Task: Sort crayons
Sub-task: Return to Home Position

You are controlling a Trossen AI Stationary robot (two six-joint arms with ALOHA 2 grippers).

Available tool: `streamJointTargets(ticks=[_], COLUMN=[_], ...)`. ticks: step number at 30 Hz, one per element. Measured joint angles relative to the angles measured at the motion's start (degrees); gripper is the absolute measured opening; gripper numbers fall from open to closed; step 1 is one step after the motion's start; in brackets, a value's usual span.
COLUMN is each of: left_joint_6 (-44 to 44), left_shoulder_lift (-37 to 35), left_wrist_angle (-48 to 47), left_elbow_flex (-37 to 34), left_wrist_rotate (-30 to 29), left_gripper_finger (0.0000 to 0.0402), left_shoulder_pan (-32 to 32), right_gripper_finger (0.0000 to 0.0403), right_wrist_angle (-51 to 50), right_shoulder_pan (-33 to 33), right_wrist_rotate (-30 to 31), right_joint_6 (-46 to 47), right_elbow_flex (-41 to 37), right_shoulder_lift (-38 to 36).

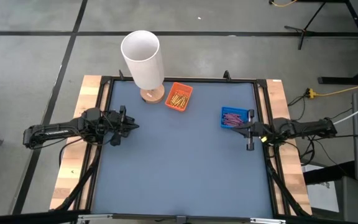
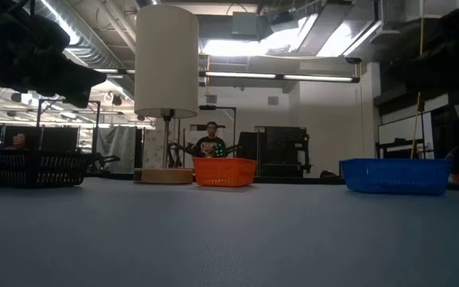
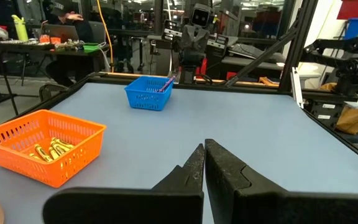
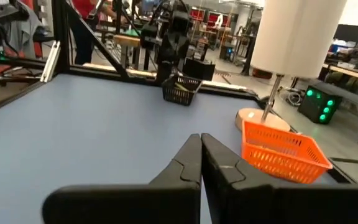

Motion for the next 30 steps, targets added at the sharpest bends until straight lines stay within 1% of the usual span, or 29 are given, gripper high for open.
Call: streamJointTargets(ticks=[3, 7, 13, 16, 18, 24, 30], left_joint_6=[0.0, 0.0, 0.0, 0.0, 0.0, 0.0, 0.0], left_shoulder_lift=[0.0, 0.0, 0.0, 0.0, 0.0, 0.0, 0.0], left_wrist_angle=[0.2, 0.3, 0.4, 0.4, 0.4, 0.5, 0.5], left_elbow_flex=[0.0, 0.0, 0.0, 0.0, 0.0, 0.0, 0.0], left_wrist_rotate=[0.0, -0.1, -0.1, -0.1, -0.1, -0.1, -0.1], left_gripper_finger=[0.0000, 0.0000, 0.0000, 0.0000, 0.0000, 0.0000, 0.0000], left_shoulder_pan=[0.0, 0.0, 0.0, 0.0, 0.0, 0.0, 0.0], right_gripper_finger=[0.0005, 0.0005, 0.0005, 0.0005, 0.0005, 0.0005, 0.0005], right_wrist_angle=[2.3, 9.7, 9.9, 10.0, 10.1, 10.0, 10.0], right_shoulder_pan=[0.0, 0.0, 0.0, 0.0, 0.0, 0.0, 0.0], right_wrist_rotate=[-0.4, -1.9, -1.6, -0.1, 1.6, 1.2, 1.2], right_joint_6=[-0.4, -3.1, -6.6, -9.0, -8.9, -7.0, -7.0], right_elbow_flex=[-1.3, -3.9, -3.9, -3.9, -3.9, -3.9, -3.9], right_shoulder_lift=[0.0, -0.1, 0.0, 0.0, 0.0, 0.0, 0.0])
